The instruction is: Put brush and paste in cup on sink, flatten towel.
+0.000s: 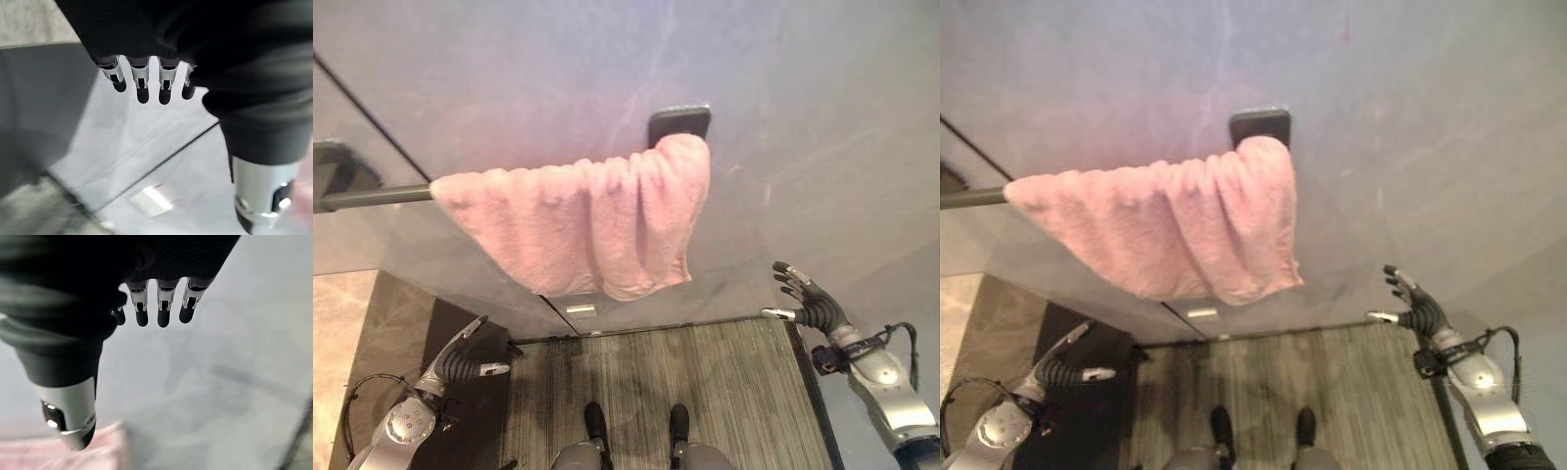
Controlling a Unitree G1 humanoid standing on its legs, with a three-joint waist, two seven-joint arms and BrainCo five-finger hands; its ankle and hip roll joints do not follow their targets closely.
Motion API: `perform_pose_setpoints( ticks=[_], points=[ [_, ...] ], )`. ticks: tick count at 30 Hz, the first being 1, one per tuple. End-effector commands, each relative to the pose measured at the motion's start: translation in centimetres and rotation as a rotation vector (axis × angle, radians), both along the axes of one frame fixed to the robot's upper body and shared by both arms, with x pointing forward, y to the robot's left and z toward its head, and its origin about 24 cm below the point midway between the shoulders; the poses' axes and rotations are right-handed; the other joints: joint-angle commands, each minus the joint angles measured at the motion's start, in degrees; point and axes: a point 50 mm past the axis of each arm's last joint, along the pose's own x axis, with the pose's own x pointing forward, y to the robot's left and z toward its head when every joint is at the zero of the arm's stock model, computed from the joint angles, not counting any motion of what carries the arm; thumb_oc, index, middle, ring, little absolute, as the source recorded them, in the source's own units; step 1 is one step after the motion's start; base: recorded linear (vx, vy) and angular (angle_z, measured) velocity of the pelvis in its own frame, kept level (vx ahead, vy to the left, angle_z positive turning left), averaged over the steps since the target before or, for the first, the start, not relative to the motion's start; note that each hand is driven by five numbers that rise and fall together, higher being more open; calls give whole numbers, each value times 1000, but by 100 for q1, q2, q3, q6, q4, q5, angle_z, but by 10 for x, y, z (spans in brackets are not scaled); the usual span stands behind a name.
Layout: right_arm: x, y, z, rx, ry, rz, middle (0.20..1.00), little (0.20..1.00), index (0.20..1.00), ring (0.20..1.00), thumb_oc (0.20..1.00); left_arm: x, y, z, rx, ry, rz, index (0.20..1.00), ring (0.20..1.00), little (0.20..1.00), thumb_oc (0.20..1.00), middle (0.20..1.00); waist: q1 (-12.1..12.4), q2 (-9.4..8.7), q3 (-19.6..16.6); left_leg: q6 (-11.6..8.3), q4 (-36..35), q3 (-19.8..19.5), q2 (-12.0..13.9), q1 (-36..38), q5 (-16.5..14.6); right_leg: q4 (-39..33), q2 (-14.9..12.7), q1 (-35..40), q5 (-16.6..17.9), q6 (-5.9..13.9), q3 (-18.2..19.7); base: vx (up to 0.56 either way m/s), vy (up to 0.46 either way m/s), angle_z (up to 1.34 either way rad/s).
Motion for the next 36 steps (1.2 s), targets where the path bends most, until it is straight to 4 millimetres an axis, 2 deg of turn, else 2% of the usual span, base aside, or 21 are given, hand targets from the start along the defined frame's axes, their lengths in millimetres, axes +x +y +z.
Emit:
perform_pose_setpoints(
  ticks=[1, 3, 4, 8, 9, 11, 12, 14, 15, 18, 19, 20, 27, 30, 31, 32, 34, 35, 36],
  points=[
    [13, 20, 24, 92, -126, 95, 1000, 1000, 1000, 1000, 1000, 19, -2, 43, -87, -185, -67, 1000, 1000, 1000, 1000, 1000, 43, -254, -312, -439, 39, 232, 265, -144, 263, 164, -1088, 56, 286, 854, -208, -9, -40, 18],
    [17, 26, 26, 92, -133, 116, 1000, 1000, 1000, 1000, 1000, 22, -6, 50, -99, -214, -88, 1000, 1000, 1000, 1000, 1000, 56, -260, -304, -451, 39, 221, 279, -155, 275, 154, -1085, 63, 285, 847, -226, -17, -37, 3],
    [26, 45, 34, 97, -164, 178, 1000, 1000, 1000, 1000, 1000, 31, -21, 67, -142, -288, -152, 1000, 1000, 1000, 1000, 1000, 83, -284, -273, -465, 39, 200, 298, -187, 293, 121, -1068, 53, 303, 830, -242, 0, 0, 0],
    [40, 84, 40, 125, -180, 299, 1000, 1000, 1000, 1000, 1000, 47, -44, 81, -188, -356, -236, 1000, 1000, 1000, 1000, 1000, 100, -350, -237, -473, 39, 217, 341, -202, 292, 76, -1035, 24, 344, 812, -220, -8, -7, 0],
    [40, 84, 40, 125, -181, 299, 1000, 1000, 1000, 1000, 1000, 48, -44, 81, -187, -357, -236, 1000, 1000, 1000, 1000, 1000, 102, -350, -230, -473, 39, 220, 342, -201, 291, 76, -1034, 22, 345, 812, -216, 0, 0, 0],
    [54, 116, 42, 103, -194, 341, 1000, 1000, 1000, 1000, 1000, 65, -67, 76, -248, -374, -255, 1000, 1000, 1000, 1000, 1000, 104, -442, -217, -469, 39, 264, 376, -189, 289, 82, -993, -10, 362, 790, -163, -2, -1, -2],
    [55, 116, 43, 102, -196, 340, 1000, 1000, 1000, 1000, 1000, 66, -67, 76, -248, -376, -256, 1000, 1000, 1000, 1000, 1000, 111, -439, -202, -469, 39, 269, 377, -185, 288, 85, -993, -12, 361, 790, -157, -7, 0, -4],
    [63, 150, 42, 175, -190, 375, 1000, 1000, 1000, 1000, 1000, 79, -90, 58, -317, -330, -240, 1000, 1000, 1000, 1000, 1000, 98, -513, -178, -460, 39, 295, 407, -172, 290, 124, -946, -55, 371, 760, -108, -11, 1, -4],
    [64, 161, 43, 168, -191, 402, 1000, 1000, 1000, 1000, 1000, 81, -98, 55, -324, -320, -255, 1000, 1000, 1000, 1000, 1000, 101, -542, -182, -456, 39, 301, 420, -168, 283, 137, -931, -66, 373, 749, -95, 1, 3, -3],
    [68, 176, 47, 143, -210, 420, 1000, 1000, 1000, 1000, 1000, 81, -111, 45, -369, -280, -264, 1000, 1000, 1000, 1000, 1000, 109, -596, -199, -443, 39, 317, 434, -157, 262, 154, -918, -78, 394, 738, -76, 17, 11, -4],
    [68, 176, 47, 143, -210, 420, 1000, 1000, 1000, 1000, 1000, 81, -110, 45, -369, -280, -264, 498, 498, 498, 498, 498, 108, -596, -200, -443, 39, 318, 434, -158, 262, 154, -918, -79, 395, 738, -74, 0, 0, 0],
    [67, 183, 51, 124, -229, 441, 200, 200, 200, 200, 200, 79, -115, 37, -410, -246, -256, 200, 200, 200, 200, 200, 119, -619, -225, -424, 39, 323, 432, -139, 236, 155, -925, -72, 422, 739, -80, 32, 18, -1],
    [52, 166, 43, 184, -231, 384, 200, 200, 200, 200, 200, 64, -111, 33, -369, -239, -256, 200, 200, 200, 200, 200, 111, -651, -306, -371, 39, 372, 393, -9, 144, 172, -968, 9, 480, 789, -99, 41, 24, -4],
    [34, 145, 49, 228, -287, 342, 200, 200, 200, 200, 200, 56, -106, 56, -300, -350, -285, 200, 200, 200, 200, 200, 74, -641, -360, -371, 39, 373, 394, 32, 120, 191, -989, 58, 454, 812, -117, 38, 24, -2],
    [26, 140, 58, 254, -334, 343, 200, 200, 200, 200, 200, 53, -103, 69, -306, -420, -273, 200, 200, 200, 200, 200, 62, -645, -379, -379, 39, 367, 397, 37, 119, 196, -992, 70, 433, 812, -124, 39, 13, -3],
    [13, 135, 79, 317, -441, 357, 200, 200, 200, 200, 200, 46, -97, 92, -346, -567, -228, 200, 200, 200, 200, 200, 45, -653, -375, -396, 39, 360, 402, 63, 95, 199, -995, 106, 386, 819, -140, 19, 7, -8],
    [6, 136, 78, 350, -442, 363, 200, 200, 200, 200, 200, 43, -97, 94, -377, -586, -209, 200, 200, 200, 200, 200, 37, -662, -402, -395, 39, 356, 410, 40, 115, 197, -993, 90, 391, 814, -152, 15, -17, -5],
    [-11, 141, 91, 484, -504, 420, 200, 200, 200, 200, 200, 31, -93, 114, -451, -747, -136, 200, 200, 200, 200, 200, 80, -686, -415, -424, 39, 324, 423, 55, 94, 195, -998, 145, 315, 818, -219, 15, -38, 1],
    [-13, 144, 90, 505, -503, 427, 200, 200, 200, 200, 200, 28, -93, 117, -438, -774, -130, 200, 200, 200, 200, 200, 102, -684, -434, -427, 39, 313, 426, 28, 117, 185, -998, 136, 321, 808, -233, 22, -40, -2]
  ],
)
